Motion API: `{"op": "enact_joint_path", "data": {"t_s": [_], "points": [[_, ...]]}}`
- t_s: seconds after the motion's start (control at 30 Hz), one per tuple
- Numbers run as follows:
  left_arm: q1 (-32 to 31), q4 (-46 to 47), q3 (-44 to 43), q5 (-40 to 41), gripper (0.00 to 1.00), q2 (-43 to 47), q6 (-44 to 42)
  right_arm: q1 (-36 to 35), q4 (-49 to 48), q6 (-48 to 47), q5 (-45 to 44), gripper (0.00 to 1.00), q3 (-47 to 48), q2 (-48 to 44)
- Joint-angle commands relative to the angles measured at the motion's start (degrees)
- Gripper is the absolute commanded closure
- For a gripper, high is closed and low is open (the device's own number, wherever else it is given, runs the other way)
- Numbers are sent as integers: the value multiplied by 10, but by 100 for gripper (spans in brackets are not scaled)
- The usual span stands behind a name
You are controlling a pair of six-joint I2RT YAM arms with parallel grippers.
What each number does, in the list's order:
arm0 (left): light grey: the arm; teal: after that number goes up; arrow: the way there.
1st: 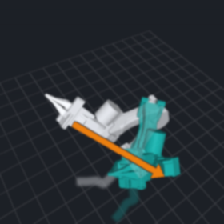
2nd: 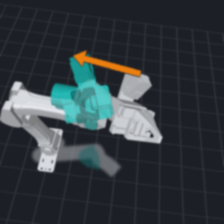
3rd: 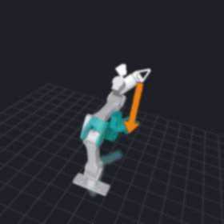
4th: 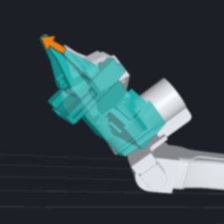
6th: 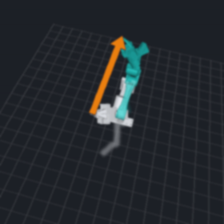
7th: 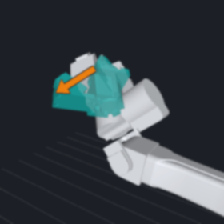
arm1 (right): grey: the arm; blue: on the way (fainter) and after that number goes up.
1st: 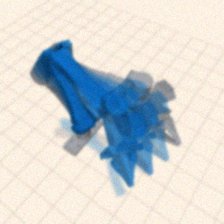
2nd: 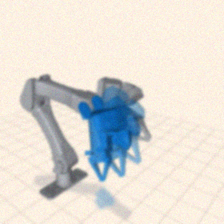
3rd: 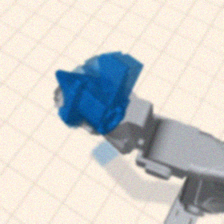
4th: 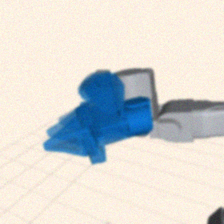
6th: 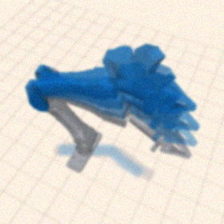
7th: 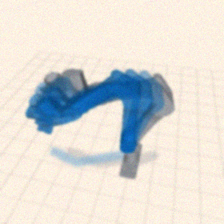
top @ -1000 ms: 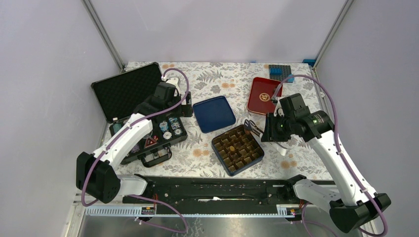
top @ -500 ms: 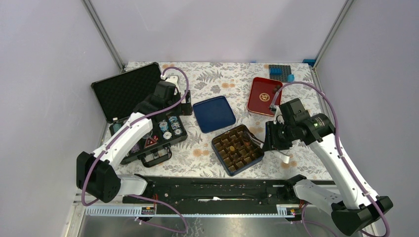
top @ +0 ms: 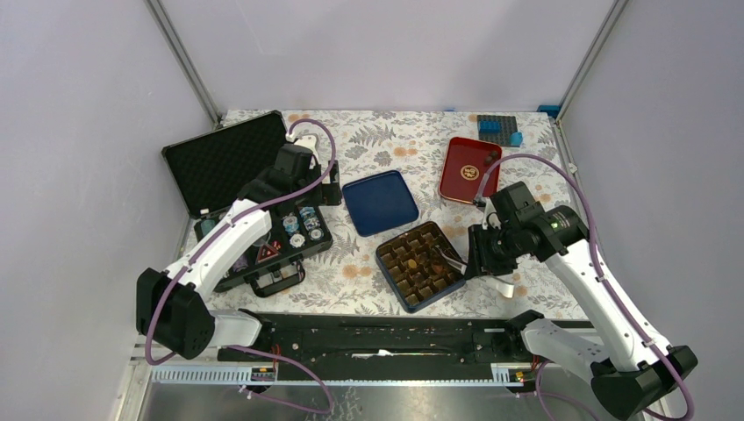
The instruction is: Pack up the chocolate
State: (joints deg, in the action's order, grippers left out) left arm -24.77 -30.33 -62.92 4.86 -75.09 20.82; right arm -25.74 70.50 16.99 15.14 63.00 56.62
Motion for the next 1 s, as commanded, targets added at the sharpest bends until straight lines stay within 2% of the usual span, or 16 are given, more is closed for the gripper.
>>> {"op": "enact_joint_path", "data": {"t_s": [0.0, 0.27, 0.57, 0.67, 0.83, 0.9, 0.97], "points": [[2, 17, -21, 17, 1, -1, 1, -10, -5, 4, 14, 56, 3, -3], [2, 17, -19, 16, 1, -1, 3, -15, -21, 8, 12, 55, 1, 2], [2, 25, -13, 9, 1, -1, 4, -15, -58, 20, -67, 82, 77, 11], [2, 28, -21, 6, 1, 0, 6, -15, -112, 31, -132, 82, 82, 17], [2, 28, -29, 4, 1, 6, -1, -12, -212, 28, -289, 77, 76, 62], [2, 24, -27, 2, 1, 8, -4, -3, -262, 24, -313, 75, 70, 94], [2, 22, -22, -5, 1, 11, -4, 21, -314, 19, -298, 75, 63, 127]]}}
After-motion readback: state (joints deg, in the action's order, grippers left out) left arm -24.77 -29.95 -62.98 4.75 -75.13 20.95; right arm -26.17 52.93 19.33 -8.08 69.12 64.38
